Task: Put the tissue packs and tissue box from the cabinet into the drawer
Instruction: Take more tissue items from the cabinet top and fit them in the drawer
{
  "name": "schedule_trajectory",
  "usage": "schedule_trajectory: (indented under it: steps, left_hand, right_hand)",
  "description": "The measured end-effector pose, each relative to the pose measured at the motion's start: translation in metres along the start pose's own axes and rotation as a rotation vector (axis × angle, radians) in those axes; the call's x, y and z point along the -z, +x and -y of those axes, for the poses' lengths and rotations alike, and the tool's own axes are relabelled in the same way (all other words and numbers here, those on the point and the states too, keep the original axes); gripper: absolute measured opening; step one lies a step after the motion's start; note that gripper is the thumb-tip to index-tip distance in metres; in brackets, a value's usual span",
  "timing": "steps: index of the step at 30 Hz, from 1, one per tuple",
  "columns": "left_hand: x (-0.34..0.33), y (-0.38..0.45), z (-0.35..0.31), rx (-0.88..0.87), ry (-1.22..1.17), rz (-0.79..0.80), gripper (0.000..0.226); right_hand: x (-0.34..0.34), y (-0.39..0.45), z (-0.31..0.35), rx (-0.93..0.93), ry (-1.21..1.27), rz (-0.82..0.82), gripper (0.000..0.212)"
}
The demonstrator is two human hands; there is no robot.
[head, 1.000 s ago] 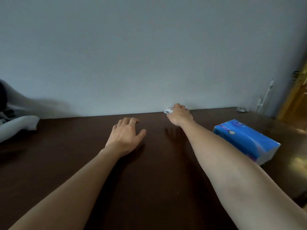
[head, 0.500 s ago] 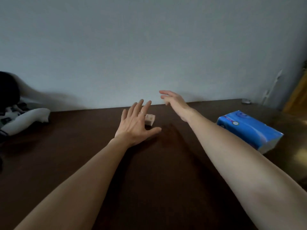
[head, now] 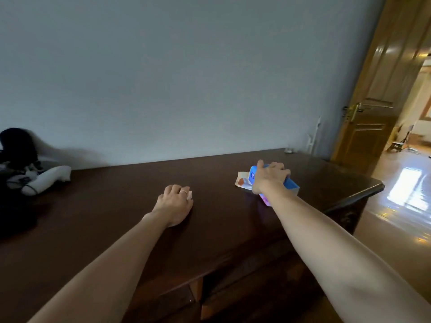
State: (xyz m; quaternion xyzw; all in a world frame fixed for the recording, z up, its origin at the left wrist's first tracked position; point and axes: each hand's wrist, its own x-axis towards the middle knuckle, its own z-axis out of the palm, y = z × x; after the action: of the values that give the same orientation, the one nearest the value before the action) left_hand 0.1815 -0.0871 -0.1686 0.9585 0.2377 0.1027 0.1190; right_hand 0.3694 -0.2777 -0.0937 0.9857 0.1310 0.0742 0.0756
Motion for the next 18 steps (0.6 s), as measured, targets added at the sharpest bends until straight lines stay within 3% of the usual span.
schedule_trajectory:
  steps: [4,8,12,14,18]
  left_hand:
    - [0.0,-0.056,-0.006,-0.031,0.01,-0.072,0.067]
    - [0.005,-0.104,-0.01,-0.045,0.042,-0.145,0.07]
    - [0.013,-0.155,-0.011,0.01,-0.057,-0.307,0.067]
    - [0.016,-0.185,-0.009,0.048,-0.128,-0.392,0.067]
    - [0.008,-0.251,-0.012,0.112,-0.218,-0.623,0.062]
  right_hand:
    - [0.0,-0.031,-0.029,-0.076,0.167,0.002,0.107]
    - [-0.004,-0.079,-0.051,0.002,0.443,0.124,0.095]
    - [-0.004,-0.139,-0.033,0.161,0.484,0.071,0.095]
    - [-0.012,-0.175,-0.015,0.237,0.567,-0.05,0.094]
    - [-0.048,-0.262,0.02,0.28,0.828,-0.465,0.097]
